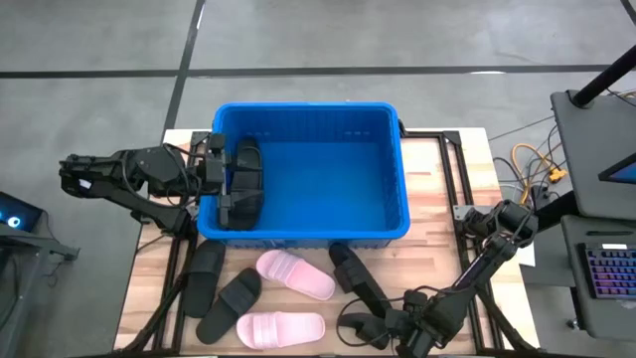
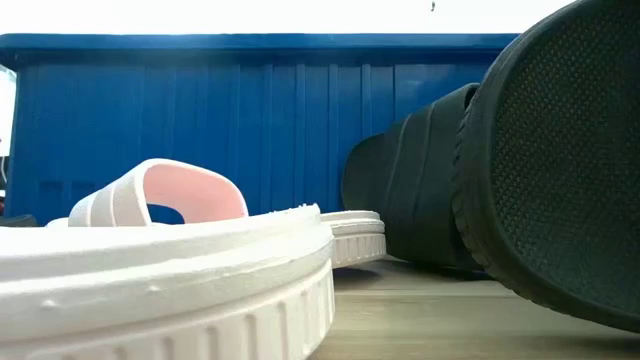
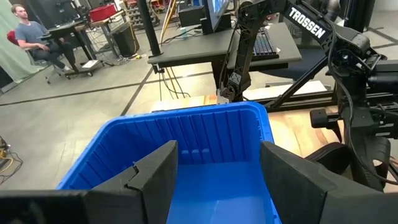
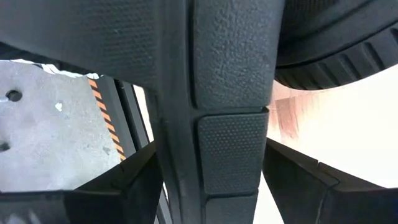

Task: Pick and place slides into bin
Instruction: Put the black slide into the blue container

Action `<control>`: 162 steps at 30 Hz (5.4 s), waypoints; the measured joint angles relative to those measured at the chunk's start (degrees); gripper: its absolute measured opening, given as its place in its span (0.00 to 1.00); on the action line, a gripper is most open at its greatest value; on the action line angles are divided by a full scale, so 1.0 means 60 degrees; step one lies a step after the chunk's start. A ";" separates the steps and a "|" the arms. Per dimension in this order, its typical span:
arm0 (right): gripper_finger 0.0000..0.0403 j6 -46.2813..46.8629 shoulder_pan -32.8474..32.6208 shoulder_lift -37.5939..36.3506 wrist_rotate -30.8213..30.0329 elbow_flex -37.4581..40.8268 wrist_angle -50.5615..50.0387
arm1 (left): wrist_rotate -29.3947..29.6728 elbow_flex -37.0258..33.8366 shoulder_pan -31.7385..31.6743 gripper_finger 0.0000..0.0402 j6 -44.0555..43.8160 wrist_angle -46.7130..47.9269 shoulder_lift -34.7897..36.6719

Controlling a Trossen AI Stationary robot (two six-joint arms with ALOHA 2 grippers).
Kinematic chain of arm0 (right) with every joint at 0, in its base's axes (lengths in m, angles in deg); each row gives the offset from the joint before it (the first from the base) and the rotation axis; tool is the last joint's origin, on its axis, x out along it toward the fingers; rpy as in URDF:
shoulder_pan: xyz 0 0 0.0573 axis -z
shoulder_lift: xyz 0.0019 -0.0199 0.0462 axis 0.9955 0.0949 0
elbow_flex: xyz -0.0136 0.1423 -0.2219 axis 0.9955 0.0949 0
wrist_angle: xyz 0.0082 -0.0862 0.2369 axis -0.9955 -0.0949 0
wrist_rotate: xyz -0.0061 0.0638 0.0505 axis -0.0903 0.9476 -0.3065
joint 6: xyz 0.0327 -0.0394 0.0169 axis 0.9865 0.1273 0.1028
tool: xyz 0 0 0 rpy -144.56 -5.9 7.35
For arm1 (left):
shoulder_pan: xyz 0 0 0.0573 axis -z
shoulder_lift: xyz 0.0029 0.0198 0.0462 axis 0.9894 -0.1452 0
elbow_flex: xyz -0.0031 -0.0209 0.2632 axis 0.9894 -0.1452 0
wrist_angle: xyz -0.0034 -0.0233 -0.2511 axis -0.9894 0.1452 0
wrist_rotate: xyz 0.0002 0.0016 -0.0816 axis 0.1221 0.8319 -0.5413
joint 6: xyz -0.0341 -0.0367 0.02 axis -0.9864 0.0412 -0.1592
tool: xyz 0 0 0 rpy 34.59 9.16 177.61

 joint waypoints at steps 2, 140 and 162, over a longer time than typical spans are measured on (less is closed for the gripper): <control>0.61 0.0004 0.0002 0.0000 -0.0001 0.0000 0.0011 | 0.0000 0.0000 0.0001 0.53 0.0005 0.0002 0.0001; 0.16 -1.0619 0.6481 -0.0743 1.1446 -0.7012 1.3556 | 0.2501 0.0189 0.0001 0.53 0.0488 -0.0022 0.0340; 0.16 -0.9823 0.6506 -0.0918 1.2262 -0.7118 1.3546 | 0.2685 0.0178 0.0001 0.53 0.0453 -0.0024 0.0224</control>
